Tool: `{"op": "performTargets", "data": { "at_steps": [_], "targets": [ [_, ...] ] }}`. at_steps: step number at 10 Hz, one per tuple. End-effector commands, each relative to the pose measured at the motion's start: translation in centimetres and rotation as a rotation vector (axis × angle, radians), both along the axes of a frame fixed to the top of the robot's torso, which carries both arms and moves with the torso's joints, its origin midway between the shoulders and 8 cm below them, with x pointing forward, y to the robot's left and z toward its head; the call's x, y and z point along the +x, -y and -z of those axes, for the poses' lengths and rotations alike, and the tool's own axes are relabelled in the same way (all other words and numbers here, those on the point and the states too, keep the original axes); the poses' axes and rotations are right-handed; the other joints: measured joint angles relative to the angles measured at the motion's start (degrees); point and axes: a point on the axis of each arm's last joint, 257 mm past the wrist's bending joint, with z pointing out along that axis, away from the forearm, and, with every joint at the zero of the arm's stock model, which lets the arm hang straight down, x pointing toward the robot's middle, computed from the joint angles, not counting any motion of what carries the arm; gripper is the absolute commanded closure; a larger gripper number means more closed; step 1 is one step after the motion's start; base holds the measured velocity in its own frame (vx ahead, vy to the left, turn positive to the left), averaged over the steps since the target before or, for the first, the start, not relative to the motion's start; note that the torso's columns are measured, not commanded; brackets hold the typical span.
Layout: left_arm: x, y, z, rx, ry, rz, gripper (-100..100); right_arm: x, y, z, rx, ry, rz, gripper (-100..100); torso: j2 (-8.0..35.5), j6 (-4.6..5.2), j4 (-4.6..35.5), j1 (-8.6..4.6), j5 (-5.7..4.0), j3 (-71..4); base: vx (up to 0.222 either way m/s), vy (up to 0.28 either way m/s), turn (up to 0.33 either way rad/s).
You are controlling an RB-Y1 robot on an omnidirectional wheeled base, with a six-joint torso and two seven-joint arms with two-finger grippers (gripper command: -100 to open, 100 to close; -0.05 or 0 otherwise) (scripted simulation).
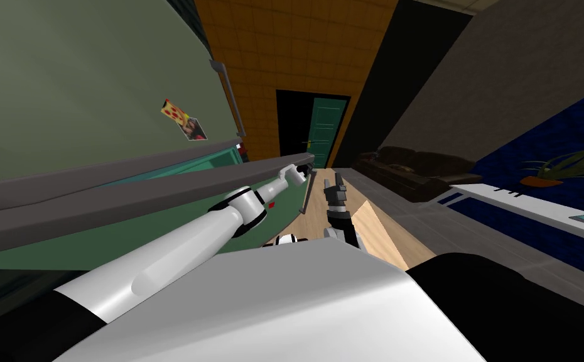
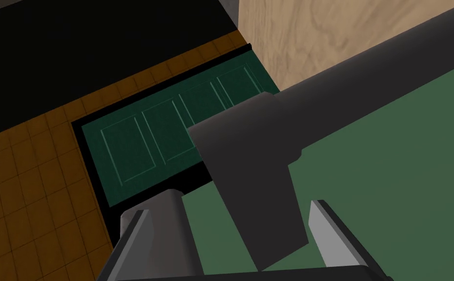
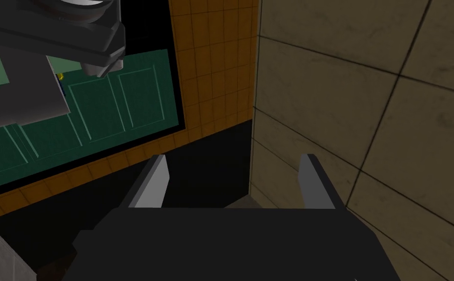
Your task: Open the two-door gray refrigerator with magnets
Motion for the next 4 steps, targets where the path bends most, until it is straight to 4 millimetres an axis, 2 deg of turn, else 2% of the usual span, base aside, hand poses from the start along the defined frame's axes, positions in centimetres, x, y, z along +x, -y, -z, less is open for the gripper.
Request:
{"op": "performTargets", "data": {
  "at_steps": [1, 4],
  "targets": [
    [0.0, -0.04, 0.23, 0.002, -0.004, -0.001, 0, 0.0, 0.0, 0.0, 0.0, 0.0, 0.0, 0, -0.12, -0.03, -0.06, 0.05, 0.01, -0.08, 0.0, 0.0, 0.0],
    [-0.06, -0.06, 0.65, 0.005, -0.011, -0.003, 0, 0.0, 0.0, 0.0, 0.0, 0.0, 0.0, 0, -0.29, -0.05, -0.2, 0.04, -0.03, -0.19, 0.0, 0.0, 0.0]
  ]
}}
